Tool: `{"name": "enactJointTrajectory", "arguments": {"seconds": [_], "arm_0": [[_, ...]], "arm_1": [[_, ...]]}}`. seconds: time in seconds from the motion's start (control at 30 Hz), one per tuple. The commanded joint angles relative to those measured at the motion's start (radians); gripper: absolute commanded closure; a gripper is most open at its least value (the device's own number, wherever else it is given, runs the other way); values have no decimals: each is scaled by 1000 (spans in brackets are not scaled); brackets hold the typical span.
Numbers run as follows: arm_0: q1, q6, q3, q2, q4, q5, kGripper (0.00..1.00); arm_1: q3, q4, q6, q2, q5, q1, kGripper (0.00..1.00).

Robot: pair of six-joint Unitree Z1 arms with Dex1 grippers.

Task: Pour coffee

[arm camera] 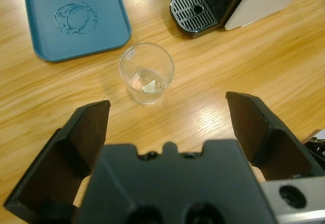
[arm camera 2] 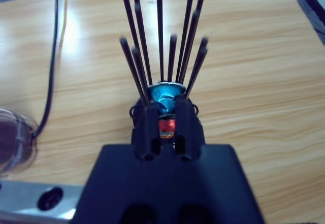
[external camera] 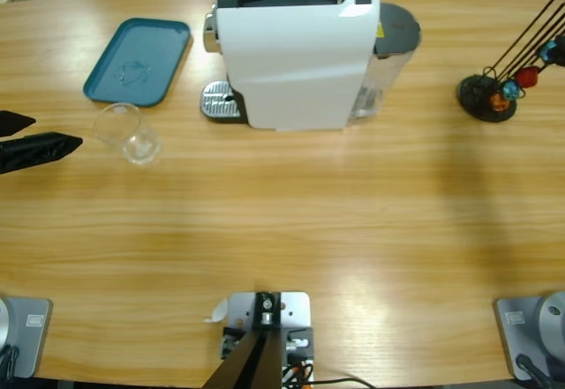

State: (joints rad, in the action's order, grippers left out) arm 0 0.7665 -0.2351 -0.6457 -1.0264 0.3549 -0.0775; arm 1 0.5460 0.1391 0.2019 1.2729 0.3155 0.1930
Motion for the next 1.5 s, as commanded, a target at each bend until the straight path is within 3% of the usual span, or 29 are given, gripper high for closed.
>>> {"name": "enactJointTrajectory", "arguments": {"seconds": [0.03,0.47,0.53,0.63,0.77,0.87,1.1,1.5], "arm_0": [[11,-3,38,12,-12,15,9],[11,-3,43,15,-17,12,11],[11,-2,44,20,-17,12,1],[11,-1,44,20,-23,16,0],[11,-1,43,3,-29,18,0],[11,-1,46,15,-30,21,0],[11,-1,50,30,-31,24,0],[11,-1,63,49,-39,30,0]], "arm_1": [[92,-127,2,-86,20,0,1000],[301,-320,-95,-167,8,41,1000],[331,-319,-191,-161,-8,130,1000],[387,-355,-358,-132,-41,354,1000],[504,-543,-538,-78,-88,589,1000],[563,-650,-610,-44,-146,677,1000],[695,-720,-702,129,-275,781,1000],[954,-674,-833,434,-306,792,1000]]}}
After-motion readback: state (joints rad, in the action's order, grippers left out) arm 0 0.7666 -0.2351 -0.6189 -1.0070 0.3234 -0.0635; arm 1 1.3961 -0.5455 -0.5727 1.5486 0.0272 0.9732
